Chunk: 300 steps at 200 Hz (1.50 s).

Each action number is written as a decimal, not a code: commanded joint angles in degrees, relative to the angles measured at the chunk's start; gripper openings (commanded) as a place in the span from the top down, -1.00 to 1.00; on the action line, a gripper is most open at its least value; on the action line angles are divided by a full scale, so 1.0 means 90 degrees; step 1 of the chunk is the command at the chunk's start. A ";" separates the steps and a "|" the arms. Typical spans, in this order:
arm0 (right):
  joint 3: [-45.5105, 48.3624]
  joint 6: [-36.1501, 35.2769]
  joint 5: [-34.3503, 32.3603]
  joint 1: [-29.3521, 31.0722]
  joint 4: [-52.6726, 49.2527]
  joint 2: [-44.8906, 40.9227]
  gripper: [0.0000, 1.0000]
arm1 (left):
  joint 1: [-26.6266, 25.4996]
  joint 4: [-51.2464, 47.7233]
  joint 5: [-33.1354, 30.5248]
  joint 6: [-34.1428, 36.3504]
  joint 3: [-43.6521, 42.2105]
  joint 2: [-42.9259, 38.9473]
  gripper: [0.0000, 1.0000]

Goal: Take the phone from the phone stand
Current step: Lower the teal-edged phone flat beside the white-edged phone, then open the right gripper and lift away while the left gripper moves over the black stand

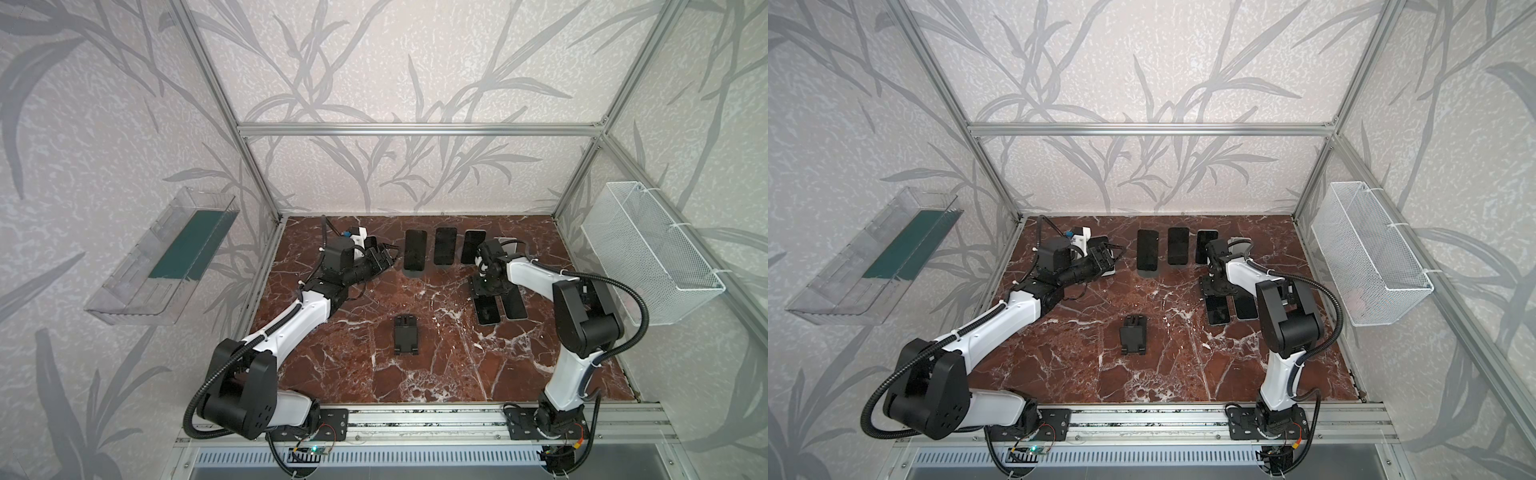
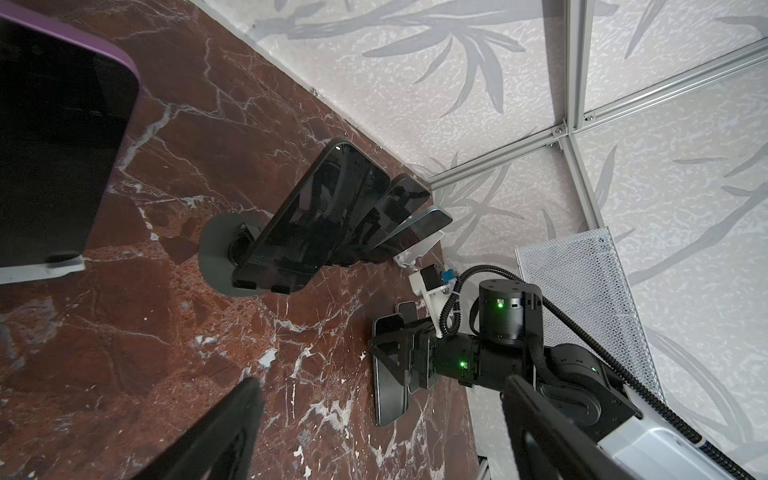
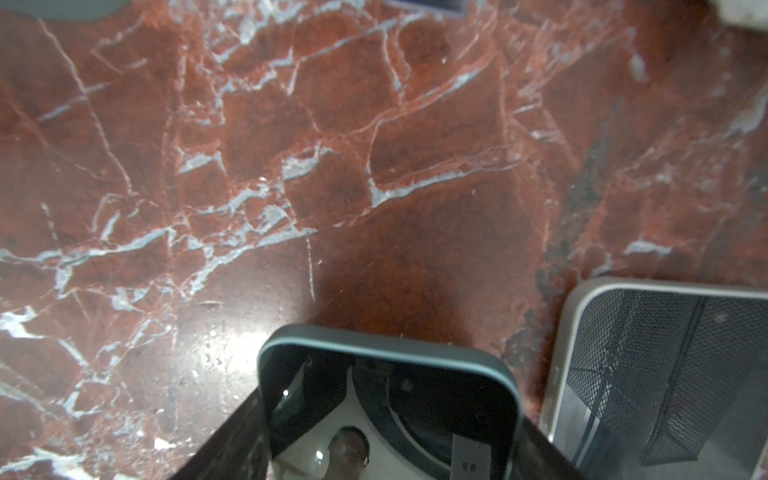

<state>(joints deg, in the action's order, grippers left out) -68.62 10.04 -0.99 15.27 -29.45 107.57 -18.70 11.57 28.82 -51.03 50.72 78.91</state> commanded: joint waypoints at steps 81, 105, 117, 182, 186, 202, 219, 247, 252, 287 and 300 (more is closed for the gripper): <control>-0.0266 0.0208 -0.0071 -0.0095 -0.0409 0.0304 -0.56 | -0.0018 0.0013 -0.0018 0.0103 0.0053 0.0011 -0.81; -0.0297 0.0279 0.0003 -0.0105 -0.0400 0.0259 -0.59 | -0.0022 -0.0033 -0.0047 0.0123 0.0048 0.0021 -0.81; -0.0319 0.0307 0.0035 -0.0102 -0.0382 0.0191 -0.61 | -0.0022 -0.0073 -0.0082 0.0169 0.0065 0.0011 -0.81; -0.0015 0.0539 0.0345 -0.0097 0.0381 -0.1048 -0.87 | -0.0430 -0.2760 -0.2123 0.1642 0.0480 -0.0850 -0.88; 0.0020 0.0549 0.0354 -0.0104 0.0448 -0.1140 -0.89 | -0.0488 -0.2935 -0.2282 0.1698 0.0446 -0.0988 -0.87; 0.0137 0.0619 0.0403 -0.0105 0.0584 -0.1484 -0.93 | -0.0738 -0.3839 -0.2917 0.1890 0.0465 -0.1539 -0.88; 0.0584 0.0861 0.0660 -0.0100 0.1060 -0.1913 -0.94 | -0.1299 -0.4657 -0.3575 0.2025 0.0454 -0.2142 -0.86; 0.1786 0.1343 0.0850 -0.0105 0.2431 -0.2729 -1.00 | -0.2764 -0.5590 -0.4965 0.1684 0.0382 -0.2506 -0.94; 0.1947 0.1439 0.0862 -0.0105 0.2612 -0.2849 -1.00 | -0.3013 -0.5653 -0.5149 0.1579 0.0366 -0.2515 -0.94; 0.2756 0.1790 0.0835 0.0306 0.2995 -0.4034 -0.99 | -0.4373 -0.5860 -0.5531 0.0316 0.0581 -0.2070 -0.94; 0.3122 0.1921 0.0515 0.0641 0.3449 -0.4575 -0.99 | -0.4775 -0.5977 -0.5686 0.0030 0.0730 -0.1731 -0.94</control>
<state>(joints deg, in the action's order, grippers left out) -43.77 24.14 6.02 16.62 -7.57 74.81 -56.84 -36.77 -15.33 -42.61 54.06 59.35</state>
